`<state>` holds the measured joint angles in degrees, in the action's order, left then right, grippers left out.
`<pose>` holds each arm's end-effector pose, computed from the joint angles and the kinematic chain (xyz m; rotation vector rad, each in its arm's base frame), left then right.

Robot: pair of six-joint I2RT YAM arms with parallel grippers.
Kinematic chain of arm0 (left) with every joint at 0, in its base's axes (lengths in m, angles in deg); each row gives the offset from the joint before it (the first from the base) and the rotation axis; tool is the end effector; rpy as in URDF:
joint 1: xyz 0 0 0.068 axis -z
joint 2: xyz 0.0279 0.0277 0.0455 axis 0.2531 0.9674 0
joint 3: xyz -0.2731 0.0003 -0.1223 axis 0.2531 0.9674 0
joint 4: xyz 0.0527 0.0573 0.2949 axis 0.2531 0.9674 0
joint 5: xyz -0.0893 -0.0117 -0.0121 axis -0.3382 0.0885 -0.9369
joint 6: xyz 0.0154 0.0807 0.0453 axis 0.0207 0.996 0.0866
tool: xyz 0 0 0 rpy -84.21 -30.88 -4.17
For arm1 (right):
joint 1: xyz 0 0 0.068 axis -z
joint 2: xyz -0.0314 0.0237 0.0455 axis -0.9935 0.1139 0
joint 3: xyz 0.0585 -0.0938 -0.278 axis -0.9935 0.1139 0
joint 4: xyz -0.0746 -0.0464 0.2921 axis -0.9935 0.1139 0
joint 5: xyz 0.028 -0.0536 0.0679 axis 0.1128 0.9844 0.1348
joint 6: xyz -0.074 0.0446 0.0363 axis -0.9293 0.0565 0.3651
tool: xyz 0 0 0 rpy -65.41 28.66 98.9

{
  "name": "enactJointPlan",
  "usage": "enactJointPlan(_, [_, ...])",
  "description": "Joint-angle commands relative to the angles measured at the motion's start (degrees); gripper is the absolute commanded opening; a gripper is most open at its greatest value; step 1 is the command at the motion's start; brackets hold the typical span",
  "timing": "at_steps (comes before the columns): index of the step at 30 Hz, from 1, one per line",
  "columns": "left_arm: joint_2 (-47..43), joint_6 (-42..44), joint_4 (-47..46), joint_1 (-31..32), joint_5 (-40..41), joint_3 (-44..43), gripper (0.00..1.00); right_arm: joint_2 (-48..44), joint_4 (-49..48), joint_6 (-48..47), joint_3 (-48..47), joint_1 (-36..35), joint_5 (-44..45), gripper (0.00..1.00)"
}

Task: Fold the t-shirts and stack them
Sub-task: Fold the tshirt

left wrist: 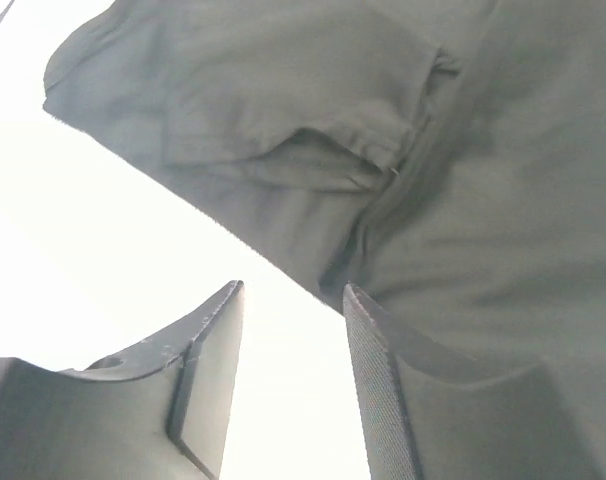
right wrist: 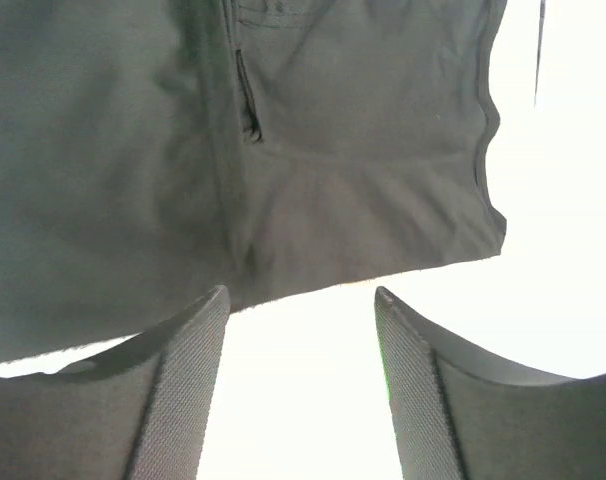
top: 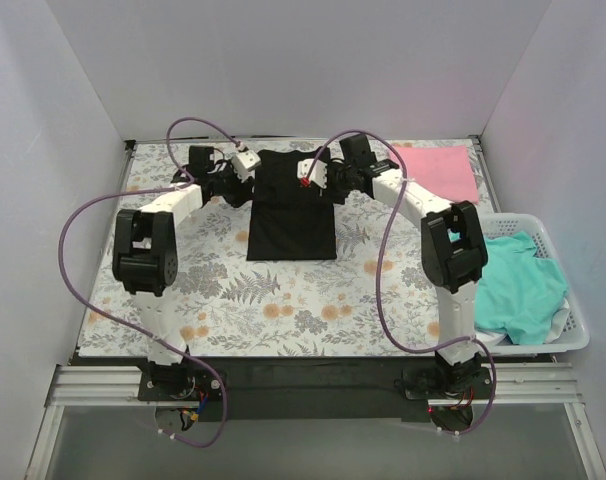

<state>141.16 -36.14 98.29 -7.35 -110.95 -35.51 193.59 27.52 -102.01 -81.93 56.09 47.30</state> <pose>0.5149 -0.1155 0.1598 0.5050 2.2301 -0.7564 0.4972 0.2917 0.2051 -1.7097 1.4438 0.0903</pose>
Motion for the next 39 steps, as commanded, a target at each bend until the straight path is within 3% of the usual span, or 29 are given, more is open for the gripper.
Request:
enactJointPlan(1, [-12.6,-7.28,3.29,-0.81,-3.62,4.78,0.44,-9.67,3.07,4.82,3.67,0.04,-2.55,0.62])
enactJointPlan(5, [-18.24,-11.85,9.62,-0.72,-10.49,10.6,0.47,-14.61,5.97,11.57,10.08,-1.45,-5.02,0.48])
enactJointPlan(9, [-19.83,-28.17,10.96,-0.72,-19.62,14.29,0.51,-14.98,9.57,28.71,11.16,-2.42,-11.51,0.41])
enactJointPlan(11, [-19.39,-40.91,8.35,-0.28,-25.85,17.53,0.55,-14.53,9.58,35.74,12.03,-2.51,-17.31,0.41])
enactJointPlan(14, [-19.83,-56.04,-0.97,1.74,-27.73,21.84,0.58,-12.61,8.01,47.79,12.56,-2.42,-25.57,0.48])
enactJointPlan(16, [-19.74,-64.11,-8.06,3.4,-27.91,25.1,0.59,-11.11,3.64,55.62,13.79,-2.42,-30.06,0.59])
enactJointPlan(20, [-15.54,-74.05,-15.65,5.17,-28.25,26.69,0.6,-8.65,-5.26,67.75,16.43,-2.51,-34.55,0.75])
enactJointPlan(21, [-14.74,-75.57,-16.89,5.34,-28.26,27.04,0.6,-7.51,-6.49,69.43,16.87,-2.42,-35.25,0.8])
enactJointPlan(25, [-10.35,-80.06,-20.85,5.35,-27.47,28.19,0.61,-4.43,-10.54,74.53,19.59,-2.16,-36.66,0.85])
enactJointPlan(39, [1.88,-85.16,-25.25,0.16,-27.73,31.25,0.62,4.8,-12.66,74.98,29.08,6.02,-37.37,0.83])
